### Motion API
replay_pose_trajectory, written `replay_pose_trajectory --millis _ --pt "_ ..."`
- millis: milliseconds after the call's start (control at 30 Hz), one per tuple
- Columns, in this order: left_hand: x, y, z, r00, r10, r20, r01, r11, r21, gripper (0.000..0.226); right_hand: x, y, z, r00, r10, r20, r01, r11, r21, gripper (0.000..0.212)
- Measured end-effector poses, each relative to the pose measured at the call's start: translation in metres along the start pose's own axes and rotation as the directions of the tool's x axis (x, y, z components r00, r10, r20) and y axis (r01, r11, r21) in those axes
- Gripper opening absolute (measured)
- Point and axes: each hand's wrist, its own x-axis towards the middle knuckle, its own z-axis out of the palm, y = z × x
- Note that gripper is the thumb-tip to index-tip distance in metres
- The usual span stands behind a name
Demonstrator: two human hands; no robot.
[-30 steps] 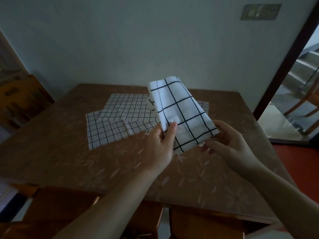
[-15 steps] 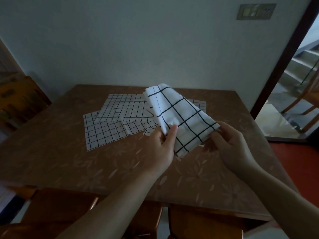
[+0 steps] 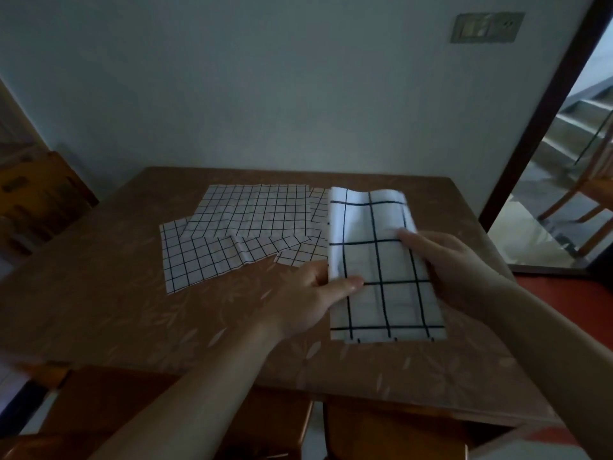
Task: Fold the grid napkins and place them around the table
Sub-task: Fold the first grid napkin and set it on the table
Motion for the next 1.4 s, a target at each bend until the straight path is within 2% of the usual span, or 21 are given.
replay_pose_trajectory --millis 67,167,233,267,333,400,500,600,633,700,767,833,867,933,967,1033,1067,1167,1233,1300,1400 --pt "0.000 0.000 -0.001 0.999 0.032 -0.008 -0.032 0.998 0.049 0.067 -0.002 -0.003 0.004 0.994 -0.084 -0.069 0.083 0.996 -0.013 0.025" --pt "-0.001 0.007 0.000 0.985 0.077 -0.154 -0.076 0.997 0.010 0.066 -0.008 -0.002 0.008 0.971 -0.217 -0.098 0.202 0.969 -0.145 0.009" --pt "0.003 0.007 0.000 0.971 0.037 -0.235 -0.058 0.995 -0.082 0.049 -0.012 -0.003 0.007 0.968 -0.233 -0.097 0.217 0.965 -0.148 0.008" --pt "0.004 0.007 -0.001 0.962 0.018 -0.272 -0.057 0.989 -0.135 0.035 -0.014 -0.003 0.006 0.972 -0.222 -0.071 0.209 0.966 -0.152 0.008" --pt "0.005 0.005 -0.006 0.953 0.001 -0.303 -0.053 0.985 -0.164 0.023 -0.018 -0.005 0.004 0.981 -0.191 0.021 0.191 0.957 -0.221 0.008" --pt "0.004 -0.001 -0.013 0.969 -0.004 -0.248 -0.028 0.992 -0.124 0.030 -0.019 -0.005 0.003 0.984 -0.171 0.044 0.177 0.950 -0.258 0.008" --pt "-0.002 -0.001 -0.017 0.995 -0.069 -0.074 0.056 0.986 -0.159 0.052 -0.019 -0.004 -0.002 0.986 -0.167 0.009 0.166 0.971 -0.170 0.009" --pt "-0.003 0.000 -0.020 0.999 -0.052 -0.013 0.048 0.969 -0.241 0.034 -0.019 0.001 -0.010 0.990 -0.097 0.099 0.103 0.993 -0.058 0.026" --pt "-0.002 -0.001 -0.020 0.998 -0.065 -0.016 0.058 0.953 -0.297 0.035 -0.018 0.004 -0.013 0.988 -0.088 0.125 0.090 0.996 -0.004 0.032" --pt "-0.001 -0.002 -0.021 0.994 -0.104 -0.032 0.082 0.909 -0.409 0.034 -0.019 0.006 -0.015 0.981 -0.112 0.156 0.103 0.992 0.068 0.025" --pt "-0.001 0.000 -0.020 0.990 -0.135 -0.034 0.100 0.857 -0.506 0.018 -0.020 0.006 -0.013 0.974 -0.172 0.147 0.172 0.985 0.015 0.016" --pt "-0.001 0.001 -0.016 0.983 -0.179 -0.041 0.125 0.816 -0.564 0.022 -0.025 0.002 -0.008 0.974 -0.193 0.114 0.207 0.970 -0.124 0.045" --pt "0.000 0.000 -0.013 0.976 -0.213 -0.052 0.142 0.794 -0.591 0.023 -0.027 0.001 -0.007 0.974 -0.207 0.095 0.222 0.957 -0.186 0.052" --pt "0.001 -0.002 -0.010 0.950 -0.308 -0.045 0.208 0.736 -0.644 0.025 -0.029 -0.001 -0.003 0.958 -0.278 0.070 0.286 0.905 -0.316 0.054" --pt "0.000 -0.004 -0.009 0.936 -0.351 -0.031 0.246 0.714 -0.656 0.038 -0.030 0.001 -0.003 0.946 -0.320 0.054 0.316 0.870 -0.380 0.053" --pt "-0.002 -0.008 -0.007 0.928 -0.372 0.029 0.306 0.716 -0.628 0.058 -0.031 0.003 -0.002 0.915 -0.402 0.030 0.362 0.786 -0.501 0.053" --pt "-0.002 -0.009 -0.007 0.934 -0.351 0.074 0.323 0.735 -0.597 0.059 -0.032 0.005 -0.003 0.899 -0.437 0.026 0.379 0.747 -0.547 0.052" --pt "-0.006 0.001 -0.001 0.955 -0.279 0.102 0.290 0.807 -0.514 0.036 -0.032 0.009 -0.007 0.886 -0.461 0.041 0.390 0.695 -0.605 0.054" --pt "-0.003 0.002 0.000 0.958 -0.285 -0.013 0.243 0.840 -0.485 0.019 -0.029 0.011 -0.012 0.912 -0.403 0.080 0.367 0.712 -0.599 0.058" --pt "-0.002 0.001 0.000 0.963 -0.252 -0.100 0.185 0.881 -0.435 0.020 -0.029 0.009 -0.018 0.938 -0.322 0.127 0.336 0.756 -0.561 0.056" --pt "-0.005 0.001 -0.002 0.981 -0.164 -0.106 0.126 0.945 -0.302 0.027 -0.030 0.005 -0.019 0.950 -0.270 0.157 0.313 0.823 -0.474 0.031"
